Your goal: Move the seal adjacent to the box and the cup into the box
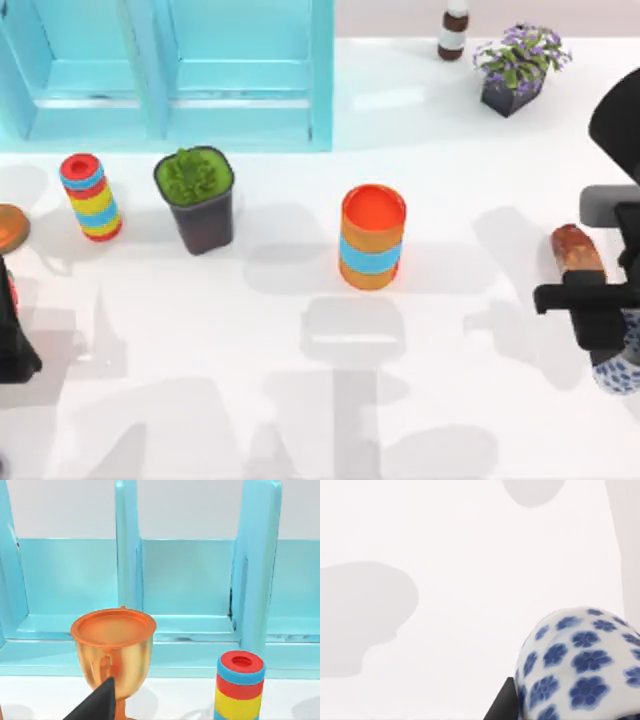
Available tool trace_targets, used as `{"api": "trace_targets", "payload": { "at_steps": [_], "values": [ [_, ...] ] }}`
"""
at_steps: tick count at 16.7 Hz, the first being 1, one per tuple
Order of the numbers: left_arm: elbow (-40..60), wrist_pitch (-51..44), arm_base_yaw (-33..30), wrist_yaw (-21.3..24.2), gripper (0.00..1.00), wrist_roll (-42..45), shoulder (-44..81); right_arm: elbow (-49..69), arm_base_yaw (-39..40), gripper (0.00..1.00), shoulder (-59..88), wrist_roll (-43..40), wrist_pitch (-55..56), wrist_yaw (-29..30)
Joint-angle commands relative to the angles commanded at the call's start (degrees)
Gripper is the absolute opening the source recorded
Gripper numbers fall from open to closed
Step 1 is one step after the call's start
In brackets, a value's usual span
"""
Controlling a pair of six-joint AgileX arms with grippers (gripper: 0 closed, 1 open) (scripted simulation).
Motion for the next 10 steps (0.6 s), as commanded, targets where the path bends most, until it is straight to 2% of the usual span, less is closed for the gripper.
{"api": "trace_targets", "payload": {
  "at_steps": [4, 10],
  "values": [
    [0.0, 0.0, 0.0, 0.0, 1.00, 0.0, 0.0, 2.2, -13.3, 0.00, 1.9, -13.2, -0.7, 0.1],
    [0.0, 0.0, 0.0, 0.0, 1.00, 0.0, 0.0, 3.5, -43.7, 0.00, 3.3, -43.6, 0.1, 0.1]
  ]
}}
